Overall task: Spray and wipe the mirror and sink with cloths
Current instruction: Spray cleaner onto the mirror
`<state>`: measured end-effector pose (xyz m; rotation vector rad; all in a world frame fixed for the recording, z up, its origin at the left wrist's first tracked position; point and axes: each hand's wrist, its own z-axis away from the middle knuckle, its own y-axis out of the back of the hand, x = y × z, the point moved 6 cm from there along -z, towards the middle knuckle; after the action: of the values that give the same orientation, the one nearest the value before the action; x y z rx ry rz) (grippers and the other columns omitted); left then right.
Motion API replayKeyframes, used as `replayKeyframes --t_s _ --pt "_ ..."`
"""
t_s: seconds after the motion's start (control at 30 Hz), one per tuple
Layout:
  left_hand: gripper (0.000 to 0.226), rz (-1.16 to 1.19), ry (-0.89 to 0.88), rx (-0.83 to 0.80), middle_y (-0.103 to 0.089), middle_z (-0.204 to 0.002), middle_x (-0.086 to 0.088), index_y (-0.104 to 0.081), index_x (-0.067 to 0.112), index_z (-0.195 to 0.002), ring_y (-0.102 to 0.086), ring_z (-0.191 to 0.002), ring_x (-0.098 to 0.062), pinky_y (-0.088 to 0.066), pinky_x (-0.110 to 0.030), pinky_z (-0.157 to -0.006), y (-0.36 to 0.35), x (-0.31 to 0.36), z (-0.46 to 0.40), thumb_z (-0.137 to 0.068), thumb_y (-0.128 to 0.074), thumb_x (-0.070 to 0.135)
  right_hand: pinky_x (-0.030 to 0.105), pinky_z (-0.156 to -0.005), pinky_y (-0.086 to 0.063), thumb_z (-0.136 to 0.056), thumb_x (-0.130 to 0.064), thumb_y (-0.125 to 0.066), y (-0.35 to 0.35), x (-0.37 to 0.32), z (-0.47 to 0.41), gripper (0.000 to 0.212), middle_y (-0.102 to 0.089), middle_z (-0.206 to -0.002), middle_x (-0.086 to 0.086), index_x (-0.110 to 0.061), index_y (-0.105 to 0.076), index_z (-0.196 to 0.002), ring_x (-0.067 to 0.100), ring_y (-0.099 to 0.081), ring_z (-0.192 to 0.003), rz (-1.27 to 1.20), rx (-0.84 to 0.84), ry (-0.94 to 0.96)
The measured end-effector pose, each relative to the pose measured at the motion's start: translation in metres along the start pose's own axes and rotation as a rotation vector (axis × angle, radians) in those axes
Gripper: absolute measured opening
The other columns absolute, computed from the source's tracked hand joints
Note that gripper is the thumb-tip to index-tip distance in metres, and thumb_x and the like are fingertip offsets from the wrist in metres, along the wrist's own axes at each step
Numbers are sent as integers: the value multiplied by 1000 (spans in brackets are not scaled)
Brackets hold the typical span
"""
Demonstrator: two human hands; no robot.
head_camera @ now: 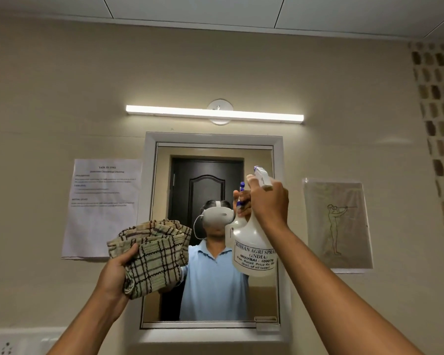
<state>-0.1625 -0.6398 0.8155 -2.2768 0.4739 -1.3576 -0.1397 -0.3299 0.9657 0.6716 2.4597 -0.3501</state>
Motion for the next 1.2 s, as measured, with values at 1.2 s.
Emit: replayKeyframes --t_s 1.2 --pt "31 -13 51 95 -74 -110 -16 -75 10 -104 -74 -95 -31 -62 -42 -66 60 -6 22 -100 -46 22 12 -53 -39 -97 -32 -55 -104 -4 114 28 -58 -62 -5 -22 -60 -71 7 -56 -60 -9 -281 59"
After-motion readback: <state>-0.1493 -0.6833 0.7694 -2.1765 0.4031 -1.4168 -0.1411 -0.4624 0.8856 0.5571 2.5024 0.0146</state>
